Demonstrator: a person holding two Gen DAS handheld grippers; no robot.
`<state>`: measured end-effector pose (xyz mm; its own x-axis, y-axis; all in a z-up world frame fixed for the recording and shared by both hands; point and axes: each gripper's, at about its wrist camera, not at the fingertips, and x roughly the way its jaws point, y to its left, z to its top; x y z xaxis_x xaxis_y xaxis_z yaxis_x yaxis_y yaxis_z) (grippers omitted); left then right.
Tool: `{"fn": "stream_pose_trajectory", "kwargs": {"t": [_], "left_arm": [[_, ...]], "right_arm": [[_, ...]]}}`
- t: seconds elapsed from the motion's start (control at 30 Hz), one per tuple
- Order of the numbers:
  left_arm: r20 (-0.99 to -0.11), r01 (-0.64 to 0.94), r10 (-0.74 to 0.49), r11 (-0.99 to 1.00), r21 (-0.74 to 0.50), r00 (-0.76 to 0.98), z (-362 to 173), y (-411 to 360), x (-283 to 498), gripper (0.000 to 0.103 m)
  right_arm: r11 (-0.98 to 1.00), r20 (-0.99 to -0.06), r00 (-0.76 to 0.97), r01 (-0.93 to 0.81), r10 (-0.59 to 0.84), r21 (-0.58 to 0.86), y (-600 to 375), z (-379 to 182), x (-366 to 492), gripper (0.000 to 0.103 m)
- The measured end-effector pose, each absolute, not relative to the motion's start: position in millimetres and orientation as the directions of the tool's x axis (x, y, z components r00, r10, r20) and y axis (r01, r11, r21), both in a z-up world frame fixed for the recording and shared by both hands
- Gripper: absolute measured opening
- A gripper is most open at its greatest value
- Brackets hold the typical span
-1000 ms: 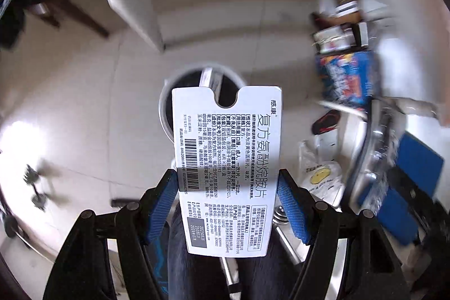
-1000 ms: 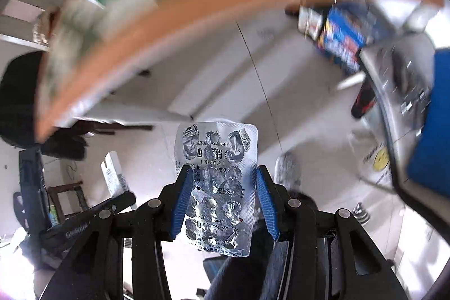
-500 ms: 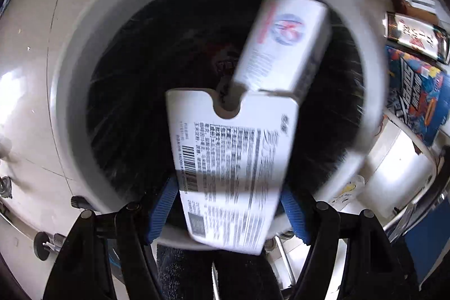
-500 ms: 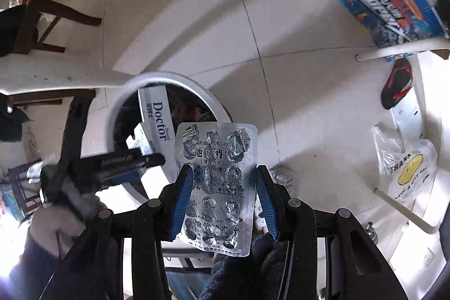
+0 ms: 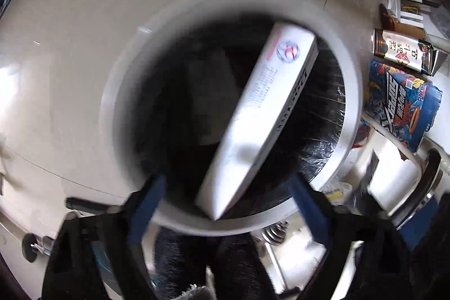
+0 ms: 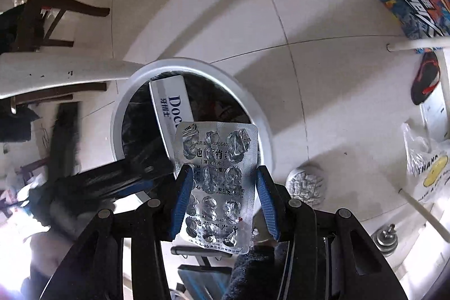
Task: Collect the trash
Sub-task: 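Carry the leaflet and blister pack to the bin and release both, then move both tools back over the table toward the remaining boxes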
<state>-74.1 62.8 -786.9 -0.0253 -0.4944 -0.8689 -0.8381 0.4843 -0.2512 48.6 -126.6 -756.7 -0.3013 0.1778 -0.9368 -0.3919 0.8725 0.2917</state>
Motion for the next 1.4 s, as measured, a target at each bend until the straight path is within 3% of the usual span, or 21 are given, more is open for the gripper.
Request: {"fn": "stream_pose_trajectory", "kwargs": {"t": [0.07, 0.2, 0.3, 0.5, 0.8, 1.17, 1.4], "left_arm": [[-0.897, -0.831, -0.441, 0.511, -0.218, -0.036, -765, 63, -87, 0.099], [-0.947, -0.811, -0.307, 0.575, -0.111, -0.088, -734, 63, -108, 0.099], [-0.971, -0.776, -0.199, 0.630, -0.024, -0.131, -709, 59, -120, 0.099], [-0.985, -0.738, -0.090, 0.673, 0.047, -0.145, -643, 47, -136, 0.099], [-0.996, -0.731, -0.051, 0.683, 0.020, -0.074, -509, 24, -146, 0.099], [-0.999, -0.710, 0.019, 0.704, -0.005, 0.027, -352, 8, -165, 0.099], [-0.979, -0.716, 0.058, 0.690, -0.102, 0.195, -259, 19, -113, 0.099]], "right_arm": [[0.863, -0.937, -0.305, -0.413, 0.169, 0.290, -121, -761, 47, 0.054], [0.859, -0.935, -0.316, -0.422, 0.162, 0.292, -117, -763, 42, 0.090], [0.850, -0.951, -0.281, -0.461, 0.131, 0.254, -117, -752, 36, 0.100], [0.791, -0.989, -0.145, -0.601, 0.028, 0.111, -117, -693, 17, 0.101], [0.762, -0.998, -0.055, -0.644, 0.044, 0.069, -134, -551, 8, 0.101], [0.774, -0.991, -0.058, -0.620, 0.118, 0.128, -167, -370, -6, 0.101], [0.847, -0.979, -0.013, -0.499, 0.203, 0.182, -194, -259, 28, 0.101]]}}
